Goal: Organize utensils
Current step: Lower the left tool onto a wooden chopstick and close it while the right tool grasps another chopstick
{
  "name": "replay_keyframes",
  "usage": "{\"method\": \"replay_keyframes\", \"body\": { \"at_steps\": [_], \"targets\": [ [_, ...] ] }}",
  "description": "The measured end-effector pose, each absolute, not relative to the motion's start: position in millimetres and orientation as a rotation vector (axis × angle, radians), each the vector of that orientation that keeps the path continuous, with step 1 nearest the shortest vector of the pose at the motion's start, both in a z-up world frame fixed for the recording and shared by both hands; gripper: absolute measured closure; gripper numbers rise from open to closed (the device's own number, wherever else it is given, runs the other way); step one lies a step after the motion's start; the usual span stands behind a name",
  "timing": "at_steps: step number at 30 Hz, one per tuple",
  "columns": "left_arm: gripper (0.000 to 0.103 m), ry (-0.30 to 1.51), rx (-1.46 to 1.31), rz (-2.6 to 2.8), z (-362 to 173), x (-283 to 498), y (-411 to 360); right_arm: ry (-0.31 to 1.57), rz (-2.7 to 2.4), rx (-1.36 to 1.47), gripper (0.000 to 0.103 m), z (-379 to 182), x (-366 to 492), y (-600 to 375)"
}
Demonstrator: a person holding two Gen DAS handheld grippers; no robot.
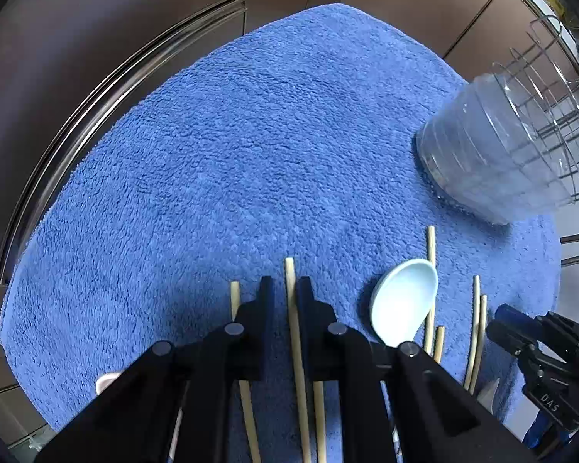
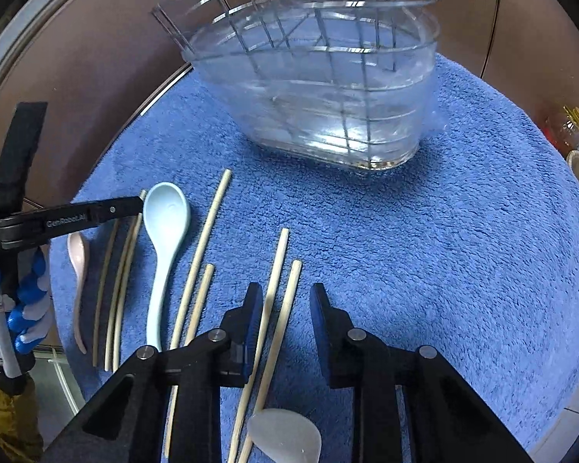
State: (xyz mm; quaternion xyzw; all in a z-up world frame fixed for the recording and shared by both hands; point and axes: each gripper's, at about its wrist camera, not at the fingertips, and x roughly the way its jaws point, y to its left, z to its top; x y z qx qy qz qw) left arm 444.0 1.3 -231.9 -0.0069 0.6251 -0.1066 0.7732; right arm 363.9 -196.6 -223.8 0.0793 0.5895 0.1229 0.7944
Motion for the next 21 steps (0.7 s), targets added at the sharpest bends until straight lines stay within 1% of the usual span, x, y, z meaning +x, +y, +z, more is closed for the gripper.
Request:
{"method": "replay_keyframes", "body": {
  "at_steps": [5, 14, 17, 21],
  "targets": [
    [0.094, 1.350, -0.022, -0.252, -234, 446, 7, 1.290, 0.252, 0.130, 0.090, -232, 372, -181],
    [0.094, 1.353, -0.059, -0.298, -234, 440, 14, 1.296, 0.251, 0.173, 0.091, -239, 372, -199],
    [0.095, 1.358, -0.054, -0.299, -234, 440, 16, 1.295, 0.245, 0.139, 0.091, -234, 370, -206],
    [0.096, 1.374, -0.063, -0.297, -232, 441, 20, 1.298, 0.228, 0.100, 0.091, -237, 372, -194]
  ]
}}
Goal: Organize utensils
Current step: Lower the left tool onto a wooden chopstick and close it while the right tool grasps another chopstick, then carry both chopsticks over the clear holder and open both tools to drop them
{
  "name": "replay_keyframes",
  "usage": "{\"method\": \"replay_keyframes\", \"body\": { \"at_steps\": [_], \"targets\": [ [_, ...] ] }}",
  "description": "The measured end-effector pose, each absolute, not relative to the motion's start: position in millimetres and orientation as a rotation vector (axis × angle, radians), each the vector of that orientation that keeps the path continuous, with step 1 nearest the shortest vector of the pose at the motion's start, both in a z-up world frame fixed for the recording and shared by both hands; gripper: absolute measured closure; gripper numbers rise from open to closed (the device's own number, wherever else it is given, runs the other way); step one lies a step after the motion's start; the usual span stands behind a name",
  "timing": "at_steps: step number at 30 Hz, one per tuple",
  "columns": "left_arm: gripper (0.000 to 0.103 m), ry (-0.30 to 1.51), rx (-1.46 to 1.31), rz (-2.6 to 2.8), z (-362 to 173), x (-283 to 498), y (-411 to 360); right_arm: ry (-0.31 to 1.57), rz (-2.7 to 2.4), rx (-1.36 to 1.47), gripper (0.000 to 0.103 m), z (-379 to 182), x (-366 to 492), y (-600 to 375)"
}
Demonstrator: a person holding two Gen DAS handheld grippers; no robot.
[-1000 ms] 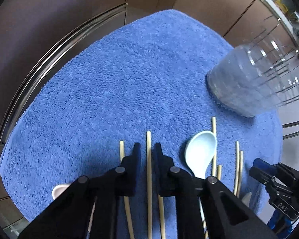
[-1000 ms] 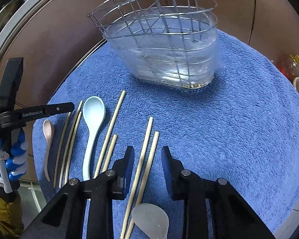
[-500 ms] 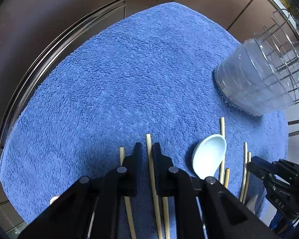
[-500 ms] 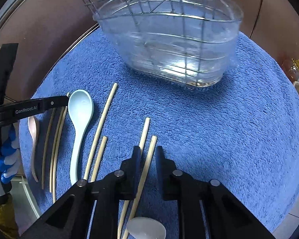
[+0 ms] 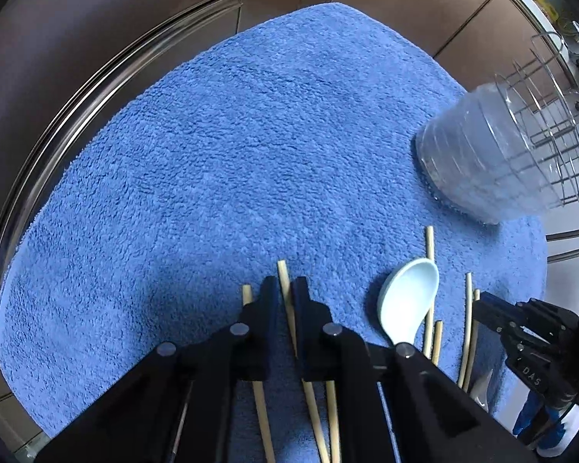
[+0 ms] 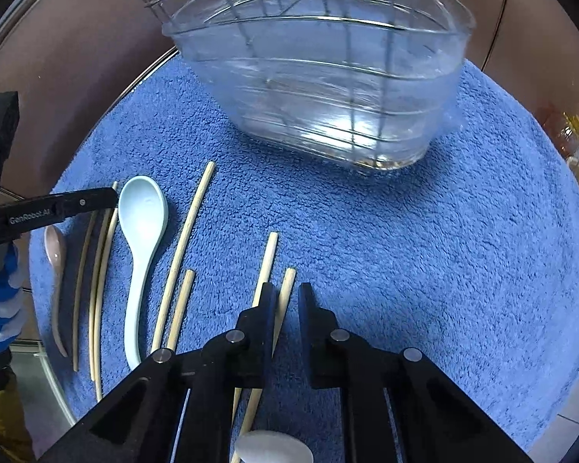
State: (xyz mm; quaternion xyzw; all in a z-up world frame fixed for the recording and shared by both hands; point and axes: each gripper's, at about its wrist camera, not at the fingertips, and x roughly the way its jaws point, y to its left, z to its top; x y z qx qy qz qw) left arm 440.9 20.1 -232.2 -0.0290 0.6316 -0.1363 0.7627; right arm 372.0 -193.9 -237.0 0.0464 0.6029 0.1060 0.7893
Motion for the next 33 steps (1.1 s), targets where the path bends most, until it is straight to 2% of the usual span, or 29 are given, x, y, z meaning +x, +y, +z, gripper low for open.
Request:
{"method": "replay_keyframes", "body": {
  "at_steps": [10, 16, 33],
  "targets": [
    [0.097, 1.371, 0.001, -0.245, -235, 449, 0, 1.306, 0.187, 0.000, 0.091, -242, 378, -166],
    [0.099, 1.307, -0.079, -0.239, -226, 434, 13, 1.269, 0.197, 0.089, 0.095, -241, 370, -165],
    [0.099, 0.904, -0.081, -0.253, -119, 320, 30, 0.898, 0.362, 0.201, 0.097, -153, 271, -189]
  ]
}}
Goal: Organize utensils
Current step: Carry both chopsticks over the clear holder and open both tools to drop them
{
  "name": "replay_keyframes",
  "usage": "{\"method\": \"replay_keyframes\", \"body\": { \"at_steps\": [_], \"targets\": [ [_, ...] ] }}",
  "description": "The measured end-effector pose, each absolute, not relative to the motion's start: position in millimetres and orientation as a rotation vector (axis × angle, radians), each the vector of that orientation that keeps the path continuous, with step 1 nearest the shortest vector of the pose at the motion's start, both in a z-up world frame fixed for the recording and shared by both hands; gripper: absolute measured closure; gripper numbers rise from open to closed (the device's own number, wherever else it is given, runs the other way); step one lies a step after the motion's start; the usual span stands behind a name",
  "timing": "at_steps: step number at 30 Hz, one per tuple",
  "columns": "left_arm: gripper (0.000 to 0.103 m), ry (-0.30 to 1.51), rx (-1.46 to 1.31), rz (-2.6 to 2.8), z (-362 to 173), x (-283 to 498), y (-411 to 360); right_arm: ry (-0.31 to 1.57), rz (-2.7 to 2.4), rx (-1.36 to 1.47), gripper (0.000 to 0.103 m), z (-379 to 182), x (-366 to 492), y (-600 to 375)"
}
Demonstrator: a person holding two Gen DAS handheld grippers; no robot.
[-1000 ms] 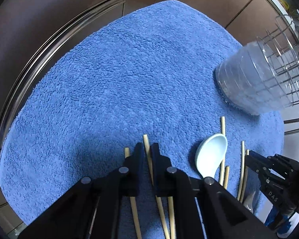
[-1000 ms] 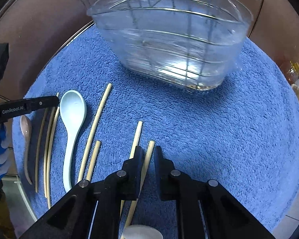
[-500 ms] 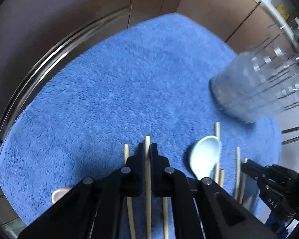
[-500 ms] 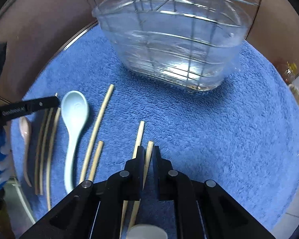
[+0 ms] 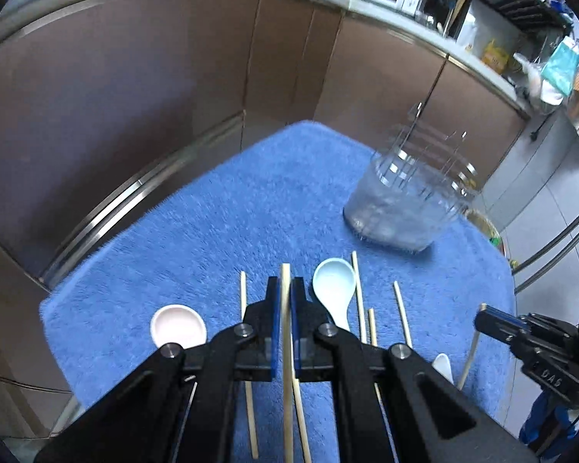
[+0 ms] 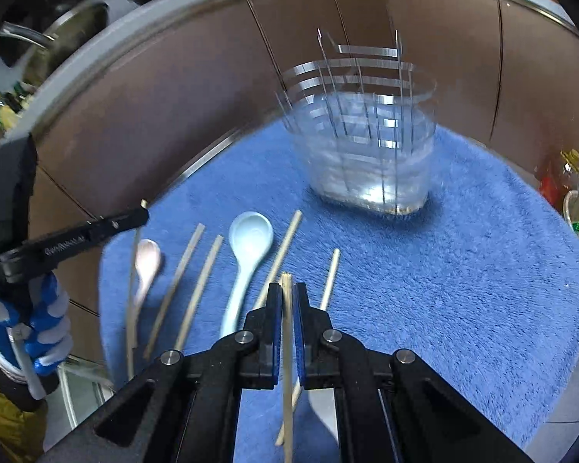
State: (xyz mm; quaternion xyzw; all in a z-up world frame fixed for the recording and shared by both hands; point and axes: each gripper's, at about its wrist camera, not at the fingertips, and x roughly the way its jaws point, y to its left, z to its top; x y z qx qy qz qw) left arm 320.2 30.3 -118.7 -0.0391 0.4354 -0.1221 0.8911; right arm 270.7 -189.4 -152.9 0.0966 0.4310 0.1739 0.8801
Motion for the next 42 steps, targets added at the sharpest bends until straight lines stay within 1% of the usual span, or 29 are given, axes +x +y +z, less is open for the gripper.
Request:
{"method": "replay_keyframes", "body": {
  "at_steps": [4, 9, 14, 17, 19, 24, 29, 33, 35, 38, 39, 42],
  "targets": [
    [0.099, 0.827, -0.104, -0.264, -87, 308, 32, 0.809, 0.376, 0.205, 0.097, -126, 256, -202],
    [0.099, 0.715, -0.134, -0.303, -34, 309, 18, 0.667, 0.381, 0.212, 0.097, -73, 253, -214],
    [0.099, 0.597, -0.204, -0.358, 16, 338, -4, 0.494, 0.373, 0.235, 0.097, -18, 265, -232],
    [0.099, 0.506, -0.252, -0.379, 42, 363, -21, 0.400, 0.365, 0.251, 0.097, 3, 283, -239],
    [0.099, 0.462, -0.263, -0.378, 50, 378, -33, 0.343, 0.351, 0.252, 0.097, 13, 295, -241],
    [0.099, 0.404, -0.321, -0.353, 44, 427, -56, 0.225, 0.294, 0.248, 0.097, 20, 334, -248],
    [0.099, 0.349, -0.312, -0.272, 18, 455, -77, 0.173, 0.216, 0.209, 0.097, 3, 362, -252],
    [0.099, 0.305, -0.273, -0.220, -14, 461, -92, 0.162, 0.164, 0.176, 0.097, -26, 375, -251],
    [0.099, 0.255, -0.219, -0.153, -34, 461, -103, 0.163, 0.139, 0.166, 0.097, -42, 377, -250],
    [0.099, 0.265, -0.214, -0.161, -57, 463, -109, 0.203, 0.128, 0.153, 0.097, -68, 379, -248],
    [0.097, 0.261, -0.204, -0.163, -63, 461, -111, 0.218, 0.123, 0.142, 0.097, -76, 379, -246],
    [0.097, 0.259, -0.169, -0.174, -72, 455, -111, 0.247, 0.128, 0.137, 0.096, -89, 375, -245]
  ]
}}
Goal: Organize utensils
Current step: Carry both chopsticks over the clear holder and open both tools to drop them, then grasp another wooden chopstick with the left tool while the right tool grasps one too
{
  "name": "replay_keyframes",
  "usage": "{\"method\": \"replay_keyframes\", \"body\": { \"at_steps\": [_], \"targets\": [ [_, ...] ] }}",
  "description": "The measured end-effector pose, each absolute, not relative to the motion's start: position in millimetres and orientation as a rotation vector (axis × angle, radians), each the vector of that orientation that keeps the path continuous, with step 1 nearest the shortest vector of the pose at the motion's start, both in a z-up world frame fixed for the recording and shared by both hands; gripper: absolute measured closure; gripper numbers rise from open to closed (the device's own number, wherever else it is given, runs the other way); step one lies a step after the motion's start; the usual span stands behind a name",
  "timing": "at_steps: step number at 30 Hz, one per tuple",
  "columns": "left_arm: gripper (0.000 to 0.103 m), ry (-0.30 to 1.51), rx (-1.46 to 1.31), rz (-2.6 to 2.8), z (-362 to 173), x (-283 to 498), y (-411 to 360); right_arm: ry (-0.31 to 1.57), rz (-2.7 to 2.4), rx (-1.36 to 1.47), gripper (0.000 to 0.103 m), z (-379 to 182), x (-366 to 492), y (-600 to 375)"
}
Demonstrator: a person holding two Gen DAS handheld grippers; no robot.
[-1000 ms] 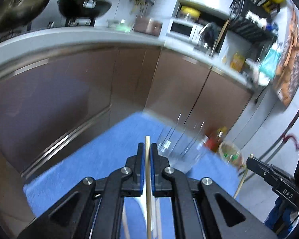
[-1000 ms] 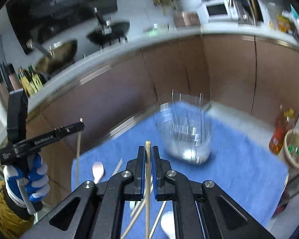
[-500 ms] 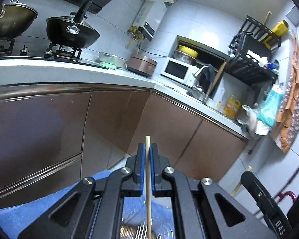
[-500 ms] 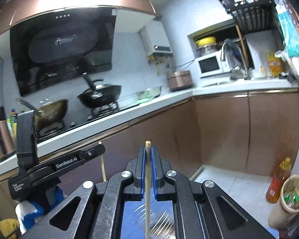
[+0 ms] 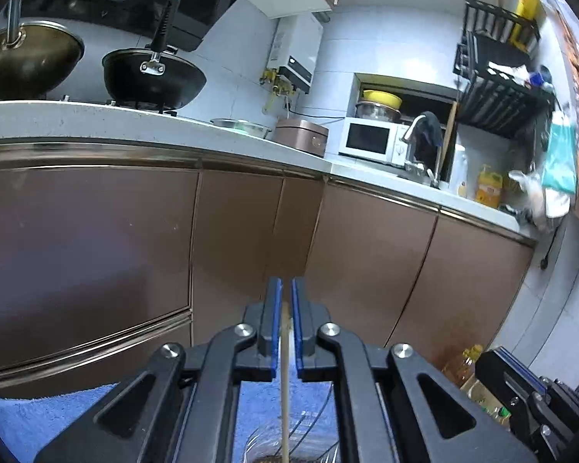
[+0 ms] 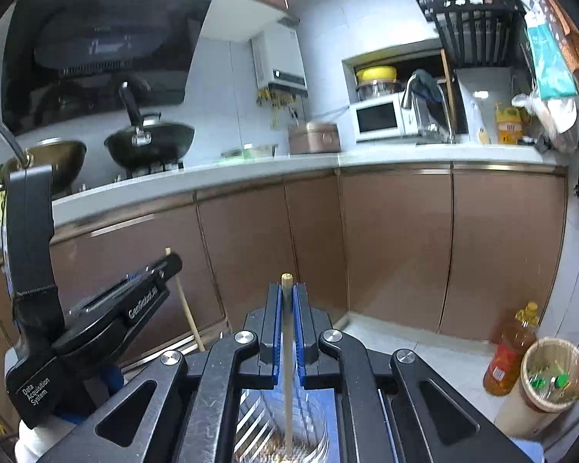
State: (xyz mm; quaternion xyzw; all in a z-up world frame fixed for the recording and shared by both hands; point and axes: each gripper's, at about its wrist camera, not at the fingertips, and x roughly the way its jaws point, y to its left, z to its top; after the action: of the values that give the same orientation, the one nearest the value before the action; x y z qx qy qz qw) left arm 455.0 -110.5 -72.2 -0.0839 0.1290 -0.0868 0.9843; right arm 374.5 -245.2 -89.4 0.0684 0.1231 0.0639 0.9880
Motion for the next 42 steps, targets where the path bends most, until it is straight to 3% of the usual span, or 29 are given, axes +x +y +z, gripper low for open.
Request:
{"method": "replay_keyframes", "body": {
  "at_steps": [2, 4, 6, 9, 10, 14, 18, 26, 32, 42],
  "targets": [
    [0.097, 0.267, -0.175, -0.197, -73, 449, -105, 0.250, 0.124, 0.136, 0.094, -91, 368, -247],
    [0.096, 0.262, -0.178, -0.219, -69, 439, -97, 0.255, 0.126, 0.142, 0.083, -90, 362, -250],
    [0.095, 0.267, -0.168, -0.241, -60, 428, -89, 0.251, 0.115, 0.146, 0.064, -86, 352, -253],
    [0.074, 0.283, -0.145, -0.263, -45, 408, -73, 0.234, 0.103, 0.171, 0.045, -76, 330, -260],
    [0.074, 0.287, -0.149, -0.269, -40, 403, -67, 0.227, 0.098, 0.177, 0.042, -72, 321, -261],
    [0.074, 0.334, -0.128, -0.297, -22, 369, -38, 0.191, 0.069, 0.205, 0.011, -55, 277, -267],
    [0.071, 0.382, -0.086, -0.292, -12, 335, -16, 0.155, 0.038, 0.191, 0.001, -37, 233, -262],
    [0.070, 0.380, -0.056, -0.256, 0, 259, 31, 0.088, 0.099, 0.172, 0.000, -8, 156, -236],
    [0.063, 0.430, -0.075, -0.253, -8, 228, 53, 0.074, 0.125, 0.156, 0.000, -5, 123, -218],
    [0.063, 0.708, -0.091, -0.352, -61, 234, 45, 0.412, 0.156, 0.228, 0.001, -38, 146, -215]
  ]
}}
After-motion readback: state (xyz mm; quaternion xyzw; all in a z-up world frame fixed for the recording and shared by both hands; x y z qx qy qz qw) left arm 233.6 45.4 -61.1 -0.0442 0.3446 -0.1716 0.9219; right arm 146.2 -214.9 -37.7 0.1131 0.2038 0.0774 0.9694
